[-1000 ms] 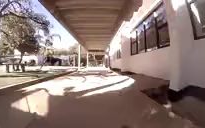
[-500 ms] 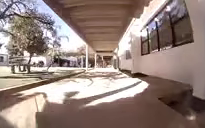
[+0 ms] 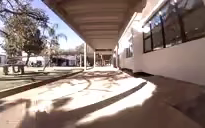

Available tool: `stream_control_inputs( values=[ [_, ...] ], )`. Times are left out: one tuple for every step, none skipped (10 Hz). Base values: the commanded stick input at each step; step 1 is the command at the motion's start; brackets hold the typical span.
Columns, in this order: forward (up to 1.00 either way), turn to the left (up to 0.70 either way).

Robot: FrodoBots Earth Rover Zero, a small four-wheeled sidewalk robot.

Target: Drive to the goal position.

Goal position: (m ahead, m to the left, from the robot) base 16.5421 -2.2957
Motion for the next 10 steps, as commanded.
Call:
stream_control_inputs(
  values=[
    [1.0,0.01],
    [1.0,0.01],
    [1.0,0.01],
    [1.0,0.01],
    [1.0,0.01],
    [1.0,0.01],
    [1.0,0.01],
    [1.0,0.01],
    [1.0,0.01],
    [1.0,0.01]
  ],
)
